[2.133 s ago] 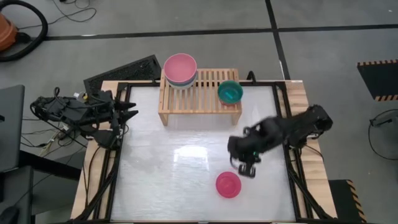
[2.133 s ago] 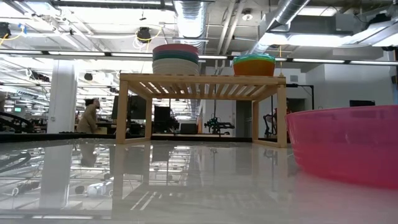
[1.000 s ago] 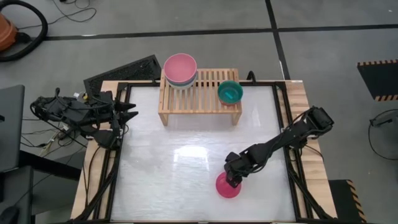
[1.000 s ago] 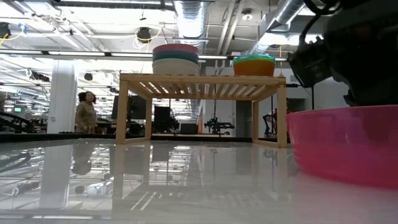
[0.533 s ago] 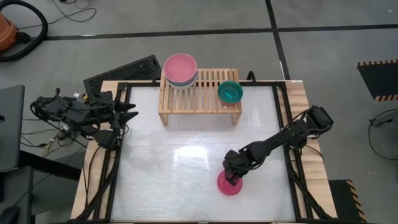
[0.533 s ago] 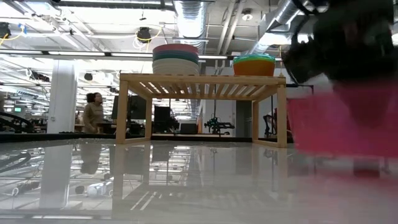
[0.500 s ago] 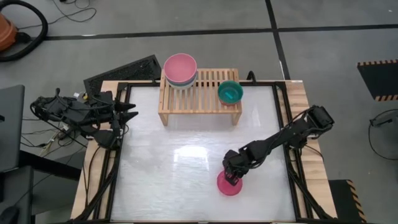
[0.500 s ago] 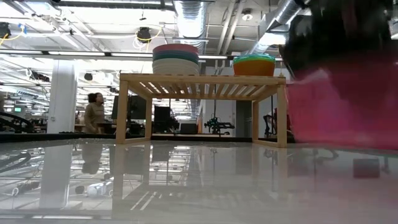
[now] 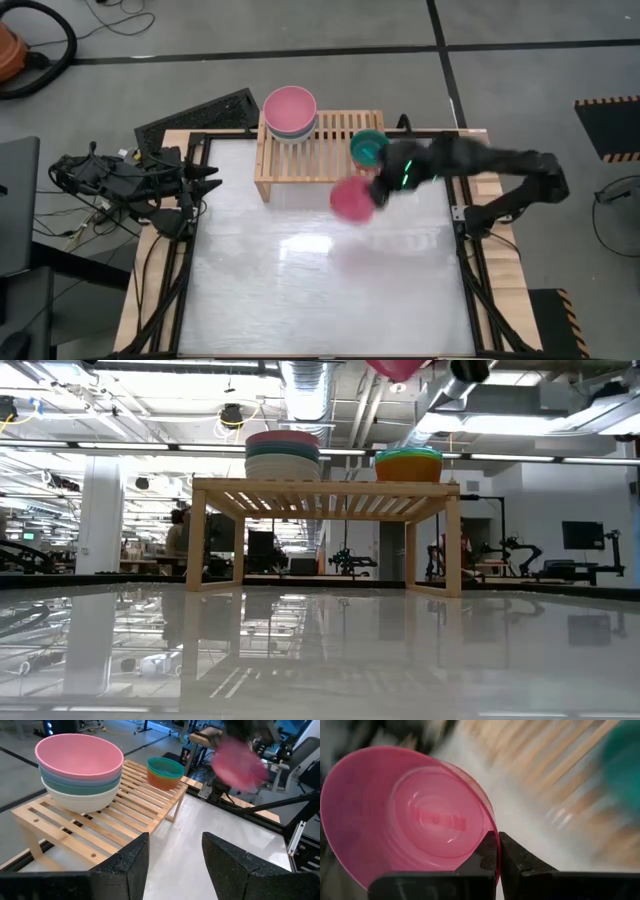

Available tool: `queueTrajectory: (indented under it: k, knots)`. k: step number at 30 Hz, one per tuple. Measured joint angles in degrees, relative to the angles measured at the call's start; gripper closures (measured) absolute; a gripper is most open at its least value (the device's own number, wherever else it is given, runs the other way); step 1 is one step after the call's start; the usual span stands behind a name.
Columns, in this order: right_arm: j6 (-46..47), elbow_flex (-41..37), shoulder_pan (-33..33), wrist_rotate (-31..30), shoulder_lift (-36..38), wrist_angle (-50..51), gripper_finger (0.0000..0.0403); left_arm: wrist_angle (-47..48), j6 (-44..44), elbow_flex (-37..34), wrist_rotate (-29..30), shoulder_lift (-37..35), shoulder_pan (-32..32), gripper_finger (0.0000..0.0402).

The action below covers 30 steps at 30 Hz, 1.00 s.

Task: Place and stack bowls onto a shelf
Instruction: Stack the small pink bowl on top of the small blue bowl

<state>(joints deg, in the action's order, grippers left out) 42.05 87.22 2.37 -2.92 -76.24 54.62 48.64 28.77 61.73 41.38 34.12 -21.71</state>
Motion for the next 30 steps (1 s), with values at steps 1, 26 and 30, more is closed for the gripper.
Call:
queueTrajectory:
  k: [1, 26, 30]
  knots:
    - [-0.86, 2.15, 2.23, -2.96, 0.67, 0.41, 0.0380, -0.05, 0.00, 0.00, 0.01, -0.01, 0.00, 0.0235]
    - [-12.63, 14.58, 32.06, 4.66, -12.11, 22.41, 0.0380, 0.55, 2.56, 0.00, 1.80, 0.00, 0.00, 0.0235]
    - [-13.71, 14.58, 32.12, 4.82, -13.68, 23.94, 0.0379, 0.58, 2.44, 0.00, 1.80, 0.01, 0.00, 0.0235]
